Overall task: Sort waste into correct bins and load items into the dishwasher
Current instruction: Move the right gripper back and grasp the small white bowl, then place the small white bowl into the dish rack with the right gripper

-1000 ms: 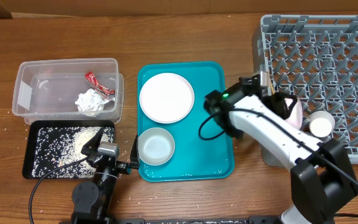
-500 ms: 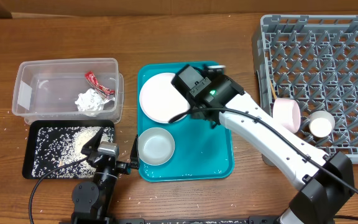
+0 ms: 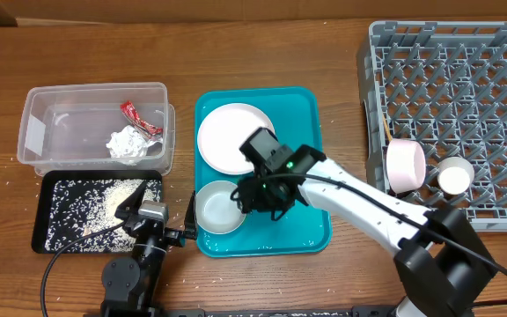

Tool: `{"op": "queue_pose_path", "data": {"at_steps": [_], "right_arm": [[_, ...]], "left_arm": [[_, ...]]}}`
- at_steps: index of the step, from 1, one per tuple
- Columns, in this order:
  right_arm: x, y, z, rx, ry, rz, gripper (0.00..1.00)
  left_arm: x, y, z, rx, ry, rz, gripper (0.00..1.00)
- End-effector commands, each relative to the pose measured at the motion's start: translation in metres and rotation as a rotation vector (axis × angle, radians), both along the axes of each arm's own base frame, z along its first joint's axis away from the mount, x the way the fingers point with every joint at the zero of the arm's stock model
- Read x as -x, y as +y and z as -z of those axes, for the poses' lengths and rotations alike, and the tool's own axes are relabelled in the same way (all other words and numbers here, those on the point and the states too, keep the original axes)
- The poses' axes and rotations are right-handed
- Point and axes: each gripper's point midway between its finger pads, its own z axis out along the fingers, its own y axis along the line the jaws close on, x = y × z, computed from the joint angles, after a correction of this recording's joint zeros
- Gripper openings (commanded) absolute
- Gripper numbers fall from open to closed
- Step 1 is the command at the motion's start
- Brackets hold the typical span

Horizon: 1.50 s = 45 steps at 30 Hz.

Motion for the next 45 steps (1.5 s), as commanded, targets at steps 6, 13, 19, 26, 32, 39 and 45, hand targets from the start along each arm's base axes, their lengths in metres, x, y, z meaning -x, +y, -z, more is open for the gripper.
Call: {"op": "queue_pose_path", "data": {"at_steps": [6, 13, 19, 26, 32, 39, 45], "right_arm": [[0.009, -0.002, 0.027, 0.010, 0.048, 0.125, 0.31], [0.000, -0.002, 0.020, -0.005, 0.026, 0.134, 0.04], [-0.020, -0.021, -0.001, 0.053, -0.084, 0.145, 0.04], [-0.084, -0.140, -0.118, 0.509, -0.621, 0.370, 0.04], [-0.097, -0.247, -0.259, 1.069, -1.205, 0.712, 0.04], [-0.129, -0.316, -0.250, 1.298, -1.067, 0.786, 0.04], [-0.156, -0.364, -0.225, 1.393, -0.935, 0.797, 0.04]], "left_arm": [[0.000, 0.000, 0.000, -0.010, -0.008, 0.001, 1.00], [0.000, 0.000, 0.000, -0.010, -0.008, 0.001, 1.00], [0.000, 0.000, 0.000, -0.010, -0.008, 0.001, 1.00], [0.000, 0.000, 0.000, -0.010, -0.008, 0.001, 1.00], [0.000, 0.000, 0.000, -0.011, -0.007, 0.001, 1.00], [0.000, 0.000, 0.000, -0.010, -0.008, 0.001, 1.00], [0.000, 0.000, 0.000, -0.010, -0.008, 0.001, 1.00]]}}
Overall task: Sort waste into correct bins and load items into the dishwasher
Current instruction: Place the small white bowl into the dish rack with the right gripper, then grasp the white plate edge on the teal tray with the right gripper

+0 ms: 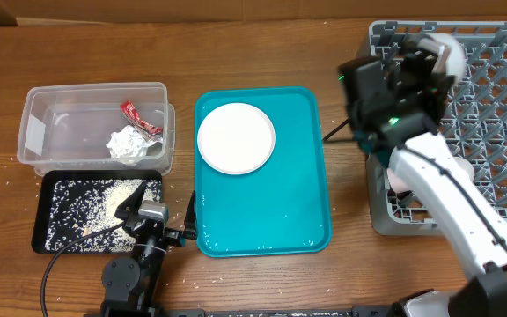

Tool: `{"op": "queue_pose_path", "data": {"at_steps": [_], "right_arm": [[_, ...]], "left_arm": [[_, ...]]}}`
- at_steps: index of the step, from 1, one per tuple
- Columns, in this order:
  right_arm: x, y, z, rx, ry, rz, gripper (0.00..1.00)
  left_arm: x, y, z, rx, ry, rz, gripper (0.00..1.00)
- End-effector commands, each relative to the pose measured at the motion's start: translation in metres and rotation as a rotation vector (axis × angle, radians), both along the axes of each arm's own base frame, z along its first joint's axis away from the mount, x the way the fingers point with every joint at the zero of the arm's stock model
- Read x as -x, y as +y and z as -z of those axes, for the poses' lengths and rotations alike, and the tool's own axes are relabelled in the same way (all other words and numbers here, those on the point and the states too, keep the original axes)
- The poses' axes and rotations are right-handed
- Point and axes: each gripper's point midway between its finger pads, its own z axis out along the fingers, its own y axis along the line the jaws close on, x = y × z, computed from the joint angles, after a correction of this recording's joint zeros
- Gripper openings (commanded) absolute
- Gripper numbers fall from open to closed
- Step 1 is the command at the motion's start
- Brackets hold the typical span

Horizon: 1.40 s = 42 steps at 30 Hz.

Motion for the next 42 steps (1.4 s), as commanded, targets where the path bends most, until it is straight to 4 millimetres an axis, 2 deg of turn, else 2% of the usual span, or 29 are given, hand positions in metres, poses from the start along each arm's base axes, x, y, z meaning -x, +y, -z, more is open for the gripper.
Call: {"op": "queue_pose_path", "data": {"at_steps": [1, 4, 5, 9, 14, 17, 22, 29, 32, 34, 36, 39, 42], "right_arm": [[-0.012, -0.019, 0.005, 0.063, 0.104, 0.038, 0.04], [-0.024, -0.029, 0.022, 0.096, 0.182, 0.060, 0.04], [-0.030, -0.033, 0.035, 0.116, 0.240, 0.067, 0.04], [-0.039, -0.034, 0.064, 0.151, 0.352, 0.064, 0.04], [-0.044, -0.031, 0.085, 0.175, 0.429, 0.054, 0.04], [-0.045, -0.031, 0.090, 0.178, 0.452, 0.049, 0.04], [-0.043, -0.006, 0.117, 0.123, 0.578, -0.084, 0.04], [-0.032, 0.024, 0.120, 0.195, 0.665, -0.149, 0.04], [-0.030, 0.037, 0.106, 0.254, 0.612, -0.133, 0.16], [-0.032, 0.051, 0.100, 0.262, 0.592, -0.161, 0.41], [-0.032, 0.065, 0.102, 0.245, 0.614, -0.214, 0.44], [-0.030, 0.072, 0.111, 0.196, 0.665, -0.269, 0.52], [-0.024, 0.085, 0.117, 0.079, 0.675, -0.320, 0.55]], "left_arm": [[0.000, 0.001, 0.000, -0.010, -0.008, 0.001, 1.00], [0.000, 0.001, 0.000, -0.010, -0.008, 0.001, 1.00], [0.000, 0.001, 0.000, -0.010, -0.008, 0.001, 1.00], [0.000, 0.001, 0.000, -0.010, -0.008, 0.001, 1.00], [0.000, 0.001, 0.000, -0.010, -0.008, 0.001, 1.00], [0.000, 0.001, 0.000, -0.010, -0.008, 0.001, 1.00], [0.000, 0.001, 0.000, -0.010, -0.008, 0.001, 1.00], [0.000, 0.001, 0.000, -0.010, -0.008, 0.001, 1.00], [0.000, 0.001, 0.000, -0.010, -0.008, 0.001, 1.00], [0.000, 0.001, 0.000, -0.011, -0.008, 0.001, 1.00], [0.000, 0.001, 0.000, -0.010, -0.008, 0.001, 1.00], [0.000, 0.001, 0.000, -0.010, -0.008, 0.001, 1.00], [0.000, 0.001, 0.000, -0.010, -0.008, 0.001, 1.00]]}}
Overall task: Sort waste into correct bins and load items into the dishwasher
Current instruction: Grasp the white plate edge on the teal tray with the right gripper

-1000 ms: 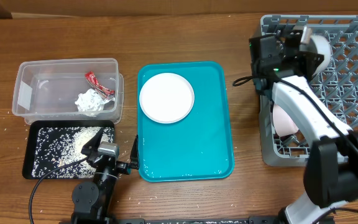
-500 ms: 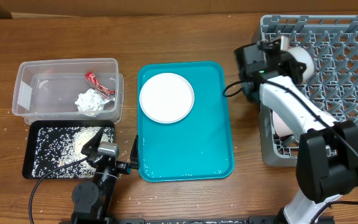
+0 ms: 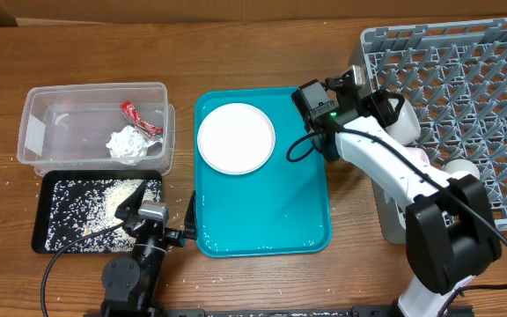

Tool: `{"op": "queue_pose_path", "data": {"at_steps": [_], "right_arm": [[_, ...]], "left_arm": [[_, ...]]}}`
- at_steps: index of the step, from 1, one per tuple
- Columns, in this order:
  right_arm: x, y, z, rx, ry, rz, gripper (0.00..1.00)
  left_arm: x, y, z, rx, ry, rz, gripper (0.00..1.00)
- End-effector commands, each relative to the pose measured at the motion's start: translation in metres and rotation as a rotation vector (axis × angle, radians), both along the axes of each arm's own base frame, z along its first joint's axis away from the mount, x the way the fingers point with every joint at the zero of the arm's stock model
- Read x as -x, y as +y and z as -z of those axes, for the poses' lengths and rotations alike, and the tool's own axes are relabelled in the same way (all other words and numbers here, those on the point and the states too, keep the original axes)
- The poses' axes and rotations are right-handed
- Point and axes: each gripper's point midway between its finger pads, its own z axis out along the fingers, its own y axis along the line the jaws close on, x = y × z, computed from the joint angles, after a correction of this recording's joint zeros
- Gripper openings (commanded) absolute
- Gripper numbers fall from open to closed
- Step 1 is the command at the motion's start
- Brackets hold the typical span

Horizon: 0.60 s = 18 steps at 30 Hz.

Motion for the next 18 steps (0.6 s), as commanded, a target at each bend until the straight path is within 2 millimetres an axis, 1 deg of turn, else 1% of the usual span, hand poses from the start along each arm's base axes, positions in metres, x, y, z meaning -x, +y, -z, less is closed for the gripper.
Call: {"op": "queue_pose_path", "data": {"at_steps": [1, 2, 3, 4, 5, 6, 8, 10, 11, 13, 14, 15, 16, 17, 18], "right_arm": [[0.003, 0.035, 0.000, -0.326, 0.001, -0.006, 0.57], [0.006, 0.045, 0.001, -0.400, 0.018, -0.005, 0.58], [0.012, 0.070, -0.001, -0.568, 0.062, -0.010, 0.60], [0.015, 0.088, -0.002, -0.674, 0.101, -0.025, 0.62], [0.021, 0.116, -0.006, -0.818, 0.167, -0.062, 0.63], [0.026, 0.140, -0.009, -0.936, 0.216, -0.096, 0.66], [0.037, 0.188, -0.016, -1.157, 0.313, -0.175, 0.66], [0.044, 0.219, -0.019, -1.300, 0.378, -0.230, 0.66], [0.045, 0.232, -0.017, -1.370, 0.391, -0.224, 0.66], [0.042, 0.242, -0.002, -1.433, 0.357, -0.129, 0.65], [0.038, 0.246, 0.012, -1.449, 0.343, -0.098, 0.63], [0.036, 0.246, 0.021, -1.450, 0.335, -0.078, 0.62], [0.031, 0.243, 0.041, -1.439, 0.310, -0.016, 0.58], [0.029, 0.238, 0.059, -1.414, 0.289, 0.044, 0.57], [0.024, 0.232, 0.088, -1.380, 0.273, 0.107, 0.54]], "left_arm": [[0.000, 0.001, 0.000, -0.010, -0.008, 0.001, 1.00], [0.000, 0.001, 0.000, -0.011, -0.008, 0.001, 1.00], [0.000, 0.001, 0.000, -0.010, -0.008, 0.001, 1.00], [0.000, 0.001, 0.000, -0.010, -0.008, 0.001, 1.00], [0.000, 0.001, 0.000, -0.010, -0.008, 0.001, 1.00], [0.000, 0.001, 0.000, -0.011, -0.008, 0.001, 1.00], [0.000, 0.001, 0.000, -0.010, -0.008, 0.001, 1.00], [0.000, 0.001, 0.000, -0.010, -0.008, 0.001, 1.00], [0.000, 0.001, 0.000, -0.010, -0.008, 0.001, 1.00], [0.000, 0.001, 0.000, -0.010, -0.008, 0.001, 1.00], [0.000, 0.001, 0.000, -0.010, -0.008, 0.001, 1.00], [0.000, 0.001, 0.000, -0.010, -0.008, 0.001, 1.00], [0.000, 0.001, 0.000, -0.011, -0.008, 0.001, 1.00], [0.000, 0.001, 0.000, -0.010, -0.008, 0.001, 1.00], [0.000, 0.001, 0.000, -0.011, -0.008, 0.001, 1.00]]}}
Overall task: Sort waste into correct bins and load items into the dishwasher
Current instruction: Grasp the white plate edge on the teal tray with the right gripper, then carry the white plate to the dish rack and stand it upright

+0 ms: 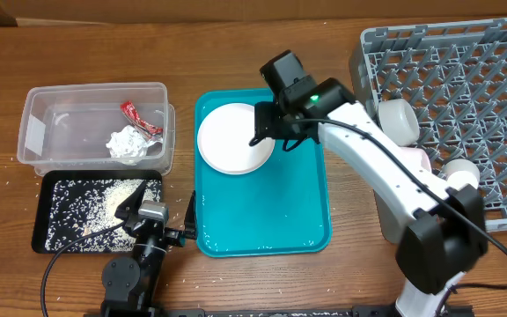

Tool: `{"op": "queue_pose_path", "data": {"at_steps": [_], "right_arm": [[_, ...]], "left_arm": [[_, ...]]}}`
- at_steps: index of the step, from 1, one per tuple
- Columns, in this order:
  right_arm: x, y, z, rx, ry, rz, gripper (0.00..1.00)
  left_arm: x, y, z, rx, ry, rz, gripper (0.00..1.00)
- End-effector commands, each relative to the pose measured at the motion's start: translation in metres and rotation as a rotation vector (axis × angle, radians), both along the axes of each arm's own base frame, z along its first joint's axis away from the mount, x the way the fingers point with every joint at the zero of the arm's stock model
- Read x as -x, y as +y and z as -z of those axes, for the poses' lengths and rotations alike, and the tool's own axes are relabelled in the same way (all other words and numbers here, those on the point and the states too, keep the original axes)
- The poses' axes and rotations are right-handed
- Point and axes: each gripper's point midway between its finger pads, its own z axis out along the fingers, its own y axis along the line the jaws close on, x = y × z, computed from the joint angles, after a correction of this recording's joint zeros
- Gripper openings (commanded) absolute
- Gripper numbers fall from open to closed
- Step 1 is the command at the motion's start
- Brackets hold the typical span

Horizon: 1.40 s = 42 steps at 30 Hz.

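Observation:
A white plate [232, 139] lies at the back of the teal tray [271, 211]. My right gripper [269, 132] hangs over the plate's right rim and looks open, with nothing in it. In the grey dish rack [465, 79] a white bowl [398, 118] sits on its side at the left edge. A white cup [459, 173] stands lower down in the rack, and a pink cup [419, 158] shows partly behind my arm. My left gripper [135, 209] rests at the black tray's near edge; its jaws are hard to read.
At the left, a clear plastic bin [95, 97] holds a red wrapper [139, 118] and a crumpled tissue [127, 143]. In front of it a black tray [69, 189] holds scattered rice. Rice grains lie on the wooden table near the tray's front.
My right gripper has moved left from the tray's right edge to the right rim of the white plate. The bowl stays in the rack. The left arm has not moved.
My right gripper was first at a white bowl at the front left of the teal tray. Then the bowl was off the tray and held over the rack's far left corner. Later the bowl lay in the rack with the gripper empty beside the tray; now it is at the plate.

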Motion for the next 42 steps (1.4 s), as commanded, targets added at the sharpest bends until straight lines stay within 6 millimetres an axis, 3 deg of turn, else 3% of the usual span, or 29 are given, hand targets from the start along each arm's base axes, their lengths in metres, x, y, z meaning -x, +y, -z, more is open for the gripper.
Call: {"op": "queue_pose_path", "data": {"at_steps": [1, 4, 6, 7, 9, 11, 13, 15, 17, 18, 20, 22, 24, 28, 33, 35, 38, 42], "right_arm": [[-0.003, -0.006, 0.073, 0.060, 0.113, 0.131, 0.54], [0.000, -0.009, 0.120, 0.120, 0.184, 0.134, 0.49], [0.003, -0.013, 0.137, 0.141, 0.217, 0.147, 0.27], [0.003, -0.017, 0.141, 0.145, 0.237, 0.174, 0.04], [0.002, -0.022, 0.136, 0.143, 0.237, 0.184, 0.04], [-0.005, -0.025, 0.114, 0.128, 0.191, 0.173, 0.04], [-0.026, -0.053, 0.054, 0.202, 0.012, 0.181, 0.04], [-0.039, -0.096, -0.004, 0.367, -0.188, 0.234, 0.04], [-0.041, -0.172, -0.101, 0.713, -0.485, 0.387, 0.04], [-0.033, -0.200, -0.141, 0.863, -0.589, 0.470, 0.04], [-0.015, -0.235, -0.194, 1.080, -0.695, 0.590, 0.04], [-0.001, -0.254, -0.220, 1.199, -0.717, 0.642, 0.04], [0.003, -0.268, -0.225, 1.238, -0.691, 0.650, 0.04], [-0.005, -0.313, -0.208, 1.256, -0.586, 0.716, 0.04], [-0.001, -0.347, -0.204, 1.289, -0.520, 0.778, 0.04], [-0.002, -0.347, -0.189, 1.266, -0.483, 0.736, 0.04], [0.009, -0.349, -0.144, 1.338, -0.378, 0.633, 0.04], [0.013, -0.352, -0.114, 1.393, -0.350, 0.596, 0.04]], "left_arm": [[0.000, 0.001, 0.000, -0.010, -0.008, 0.001, 1.00], [0.000, 0.001, 0.000, -0.011, -0.008, 0.001, 1.00], [0.000, 0.001, 0.000, -0.010, -0.008, 0.001, 1.00], [0.000, 0.001, 0.000, -0.010, -0.008, 0.001, 1.00], [0.000, 0.001, 0.000, -0.010, -0.008, 0.001, 1.00], [0.000, 0.001, 0.000, -0.010, -0.008, 0.001, 1.00], [0.000, 0.001, 0.000, -0.010, -0.008, 0.001, 1.00], [0.000, 0.001, 0.000, -0.010, -0.008, 0.001, 1.00], [0.000, 0.001, 0.000, -0.011, -0.008, 0.001, 1.00], [0.000, 0.001, 0.000, -0.010, -0.008, 0.001, 1.00], [0.000, 0.001, 0.000, -0.010, -0.008, 0.001, 1.00], [0.000, 0.001, 0.000, -0.010, -0.008, 0.001, 1.00], [0.000, 0.001, 0.000, -0.010, -0.008, 0.001, 1.00], [0.000, 0.001, 0.000, -0.011, -0.008, 0.001, 1.00], [0.000, 0.001, 0.000, -0.010, -0.008, 0.001, 1.00], [0.000, 0.001, 0.000, -0.010, -0.008, 0.001, 1.00], [0.000, 0.001, 0.000, -0.010, -0.008, 0.001, 1.00], [0.000, 0.001, 0.000, -0.011, -0.008, 0.001, 1.00]]}}
